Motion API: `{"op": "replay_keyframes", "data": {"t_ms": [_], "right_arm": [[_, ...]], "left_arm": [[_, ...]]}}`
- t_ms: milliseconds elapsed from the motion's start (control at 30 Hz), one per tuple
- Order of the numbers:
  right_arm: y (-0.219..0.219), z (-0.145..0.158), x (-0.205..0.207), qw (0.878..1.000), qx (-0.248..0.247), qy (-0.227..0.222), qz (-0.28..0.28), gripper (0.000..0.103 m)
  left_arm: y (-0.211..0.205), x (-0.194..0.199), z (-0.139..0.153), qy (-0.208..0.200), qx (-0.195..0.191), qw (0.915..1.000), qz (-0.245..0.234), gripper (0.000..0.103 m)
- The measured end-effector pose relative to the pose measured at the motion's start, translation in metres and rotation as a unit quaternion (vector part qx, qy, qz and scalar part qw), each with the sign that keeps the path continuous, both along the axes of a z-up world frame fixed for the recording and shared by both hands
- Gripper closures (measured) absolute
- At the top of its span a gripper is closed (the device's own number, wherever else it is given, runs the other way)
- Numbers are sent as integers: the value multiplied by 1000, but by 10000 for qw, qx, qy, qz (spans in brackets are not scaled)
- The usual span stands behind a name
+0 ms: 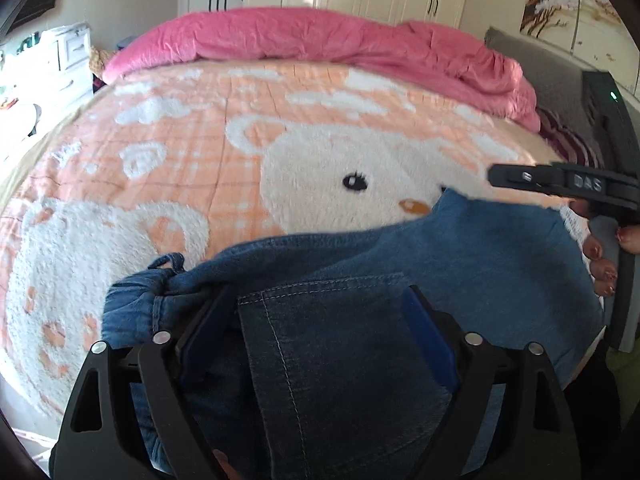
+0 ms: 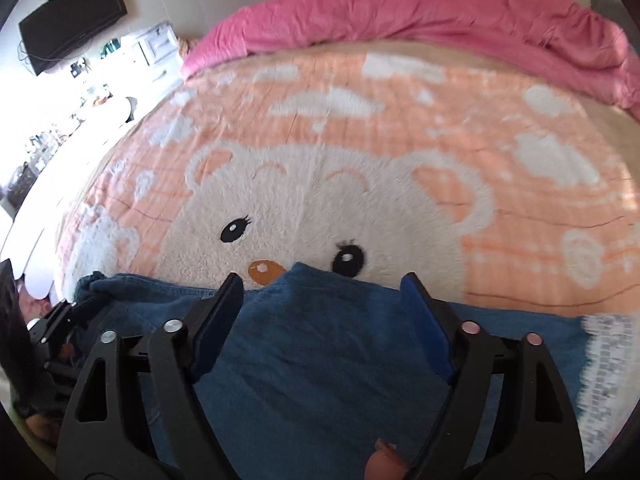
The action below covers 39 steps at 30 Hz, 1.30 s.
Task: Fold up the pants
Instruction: 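Press the folded shorts flat with both tools open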
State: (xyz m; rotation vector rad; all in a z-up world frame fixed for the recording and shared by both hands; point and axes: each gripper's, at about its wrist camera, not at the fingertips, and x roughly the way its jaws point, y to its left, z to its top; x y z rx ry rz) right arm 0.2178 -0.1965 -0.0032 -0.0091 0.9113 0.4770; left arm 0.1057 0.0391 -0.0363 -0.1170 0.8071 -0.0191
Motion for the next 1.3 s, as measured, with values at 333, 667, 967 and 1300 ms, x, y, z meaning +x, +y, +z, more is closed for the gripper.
{"op": "replay_keyframes", "data": {"t_ms": [333,667,967,1300], "right_arm": [[-65,48,-63,9956,241,-736,-519,15],[-120,67,-120,9871,333,-1060,-1153,10],[-166,66,-150,9806,322,-1006,-1652,9],[-198,67,-173,9746,248,-1085,-1942,9]], "left_arm": [[-2,-28,37,-153,-201,9995,165,8],[-28,-51,74,-502,-80,9987,-77,6],[-62,-62,86,-570,-21,9977,-373,5],[-93,-65,93,-583,53,9958,-700,5]]}}
